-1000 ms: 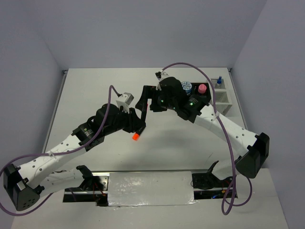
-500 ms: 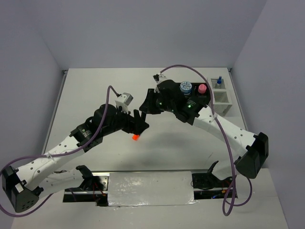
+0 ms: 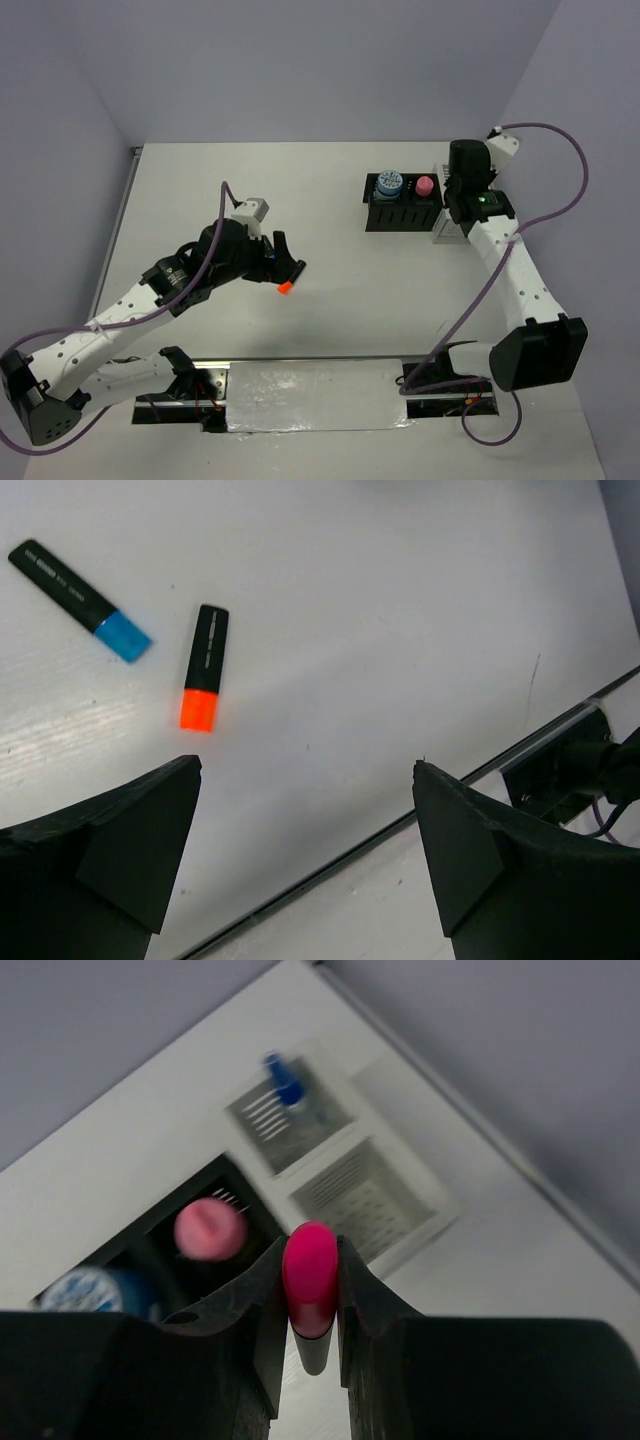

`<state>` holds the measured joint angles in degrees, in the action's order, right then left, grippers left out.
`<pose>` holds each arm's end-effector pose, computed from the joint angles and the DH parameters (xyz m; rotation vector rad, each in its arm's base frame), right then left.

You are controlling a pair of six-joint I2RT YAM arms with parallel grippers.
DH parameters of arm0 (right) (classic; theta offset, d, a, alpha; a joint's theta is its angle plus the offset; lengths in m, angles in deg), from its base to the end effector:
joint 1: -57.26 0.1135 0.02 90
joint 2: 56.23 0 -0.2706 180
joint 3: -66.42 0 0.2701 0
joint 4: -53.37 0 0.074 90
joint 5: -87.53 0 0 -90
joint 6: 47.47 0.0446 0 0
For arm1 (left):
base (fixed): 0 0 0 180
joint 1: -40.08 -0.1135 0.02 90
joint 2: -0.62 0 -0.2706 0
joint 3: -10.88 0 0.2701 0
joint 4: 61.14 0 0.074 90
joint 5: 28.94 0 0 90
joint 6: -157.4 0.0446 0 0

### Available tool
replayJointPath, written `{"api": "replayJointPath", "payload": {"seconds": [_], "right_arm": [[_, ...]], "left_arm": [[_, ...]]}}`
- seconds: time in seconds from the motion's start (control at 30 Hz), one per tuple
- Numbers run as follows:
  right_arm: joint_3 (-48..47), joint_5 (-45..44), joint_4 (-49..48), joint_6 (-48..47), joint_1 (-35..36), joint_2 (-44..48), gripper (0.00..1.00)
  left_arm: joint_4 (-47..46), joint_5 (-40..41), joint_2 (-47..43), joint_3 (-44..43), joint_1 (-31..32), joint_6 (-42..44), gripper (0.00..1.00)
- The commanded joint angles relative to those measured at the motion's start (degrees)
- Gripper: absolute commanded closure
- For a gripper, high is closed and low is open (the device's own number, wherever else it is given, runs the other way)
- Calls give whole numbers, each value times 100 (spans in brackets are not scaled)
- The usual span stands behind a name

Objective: Sort the stationery into containers
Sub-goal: Place the pen in the storage box.

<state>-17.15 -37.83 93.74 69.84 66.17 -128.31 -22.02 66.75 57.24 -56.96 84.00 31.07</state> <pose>0.2985 0.0207 0.3715 0.6736 1.8651 -0.2327 0.1764 -0.1638 0.3366 0.0779 2.1430 -0.7502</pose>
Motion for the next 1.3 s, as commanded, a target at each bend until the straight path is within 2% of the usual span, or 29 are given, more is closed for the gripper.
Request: {"api": "replayJointPath", "payload": {"seconds": [0.0,0.13,0.27,0.37,0.53,1.0,1.07,1.1,1.13,1.17,1.2,1.23,1.27], "right_arm": [[-256,-745,-123,-384,-564,-350,100],[-300,-553,-651,-806,-847,-912,100],[-2,-411,-1406,-1070,-1242,-1098,100],[-194,-16,-1382,-895,-1523,-1414,100],[-204,29,-1496,-850,-1523,-1503,100],[245,555,-1759,-613,-1523,-1705,88],[315,599,-1725,-595,-1523,-1705,79],[333,635,-1725,-613,-1523,-1696,57],[385,661,-1716,-595,-1515,-1652,40],[377,687,-1690,-595,-1515,-1635,30],[368,731,-1628,-578,-1506,-1600,16],[333,836,-1523,-578,-1506,-1512,12],[324,898,-1479,-569,-1454,-1451,1]], "left_arm": [[158,-94,-431,174,2,-137,1],[280,-226,-590,306,2,-163,1],[474,-314,-582,253,2,-155,1],[562,-393,-547,174,2,-84,1],[597,-481,-477,209,11,-49,1],[184,-596,-55,385,2,39,1],[132,-596,-29,411,2,48,1],[97,-596,-11,429,2,48,1],[62,-596,7,446,2,48,1],[35,-622,24,464,2,56,1],[9,-657,42,464,2,83,1],[0,-614,120,464,2,92,1],[0,-596,165,455,2,100,1]]}}
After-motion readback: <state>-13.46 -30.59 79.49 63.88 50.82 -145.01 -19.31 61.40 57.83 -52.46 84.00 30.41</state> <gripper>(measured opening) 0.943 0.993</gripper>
